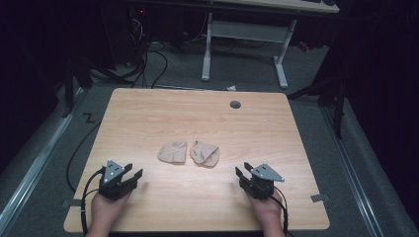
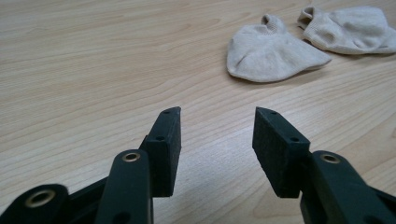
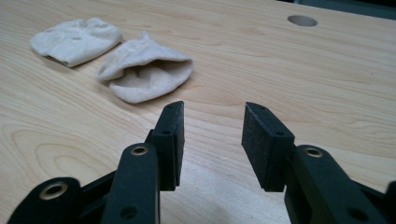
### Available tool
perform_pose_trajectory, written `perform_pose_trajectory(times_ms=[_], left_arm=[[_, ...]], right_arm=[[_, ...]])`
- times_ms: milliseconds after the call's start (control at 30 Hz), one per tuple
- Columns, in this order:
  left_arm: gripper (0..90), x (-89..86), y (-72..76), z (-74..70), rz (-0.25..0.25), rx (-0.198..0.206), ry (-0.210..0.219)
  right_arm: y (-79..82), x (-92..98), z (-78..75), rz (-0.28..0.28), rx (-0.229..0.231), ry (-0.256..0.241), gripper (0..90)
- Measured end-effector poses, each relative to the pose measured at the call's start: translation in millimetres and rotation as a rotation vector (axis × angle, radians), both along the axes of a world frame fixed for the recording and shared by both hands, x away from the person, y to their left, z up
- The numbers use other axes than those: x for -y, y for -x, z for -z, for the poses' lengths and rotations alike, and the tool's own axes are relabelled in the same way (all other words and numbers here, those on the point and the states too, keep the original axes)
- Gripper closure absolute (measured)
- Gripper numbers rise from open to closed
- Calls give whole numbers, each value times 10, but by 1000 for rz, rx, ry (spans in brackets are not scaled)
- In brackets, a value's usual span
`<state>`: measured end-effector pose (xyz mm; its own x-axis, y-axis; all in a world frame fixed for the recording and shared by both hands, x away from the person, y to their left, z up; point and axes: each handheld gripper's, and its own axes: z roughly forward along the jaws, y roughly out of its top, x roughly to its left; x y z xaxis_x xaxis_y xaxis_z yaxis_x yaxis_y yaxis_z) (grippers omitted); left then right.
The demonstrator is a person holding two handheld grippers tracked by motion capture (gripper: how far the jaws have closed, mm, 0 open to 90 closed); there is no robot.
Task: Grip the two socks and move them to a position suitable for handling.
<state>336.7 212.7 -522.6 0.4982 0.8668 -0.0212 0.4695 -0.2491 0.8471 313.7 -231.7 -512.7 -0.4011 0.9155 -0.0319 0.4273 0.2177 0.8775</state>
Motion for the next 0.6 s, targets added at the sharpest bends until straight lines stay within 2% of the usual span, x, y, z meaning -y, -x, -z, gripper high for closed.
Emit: perform_pose_trajectory(times_ms=[33, 200, 300, 467, 500, 600], left_arm=[[512, 23, 2, 3, 10, -1, -1], [498, 47, 4, -6, 33, -3, 1], [491, 53, 0, 2, 51, -7, 4], [478, 71, 5, 12, 63, -18, 2], [472, 77, 7, 14, 65, -16, 2], [467, 90, 14, 14, 69, -20, -11]], right_arm=[[7, 2, -13, -11, -5, -22, 598], [19, -1, -27, -31, -24, -51, 588], [24, -33, -19, -30, -15, -44, 542], [32, -103, -41, -51, -3, -10, 537], [21, -151, -45, -74, -17, -2, 531], [3, -198, -55, -93, -33, 8, 534]])
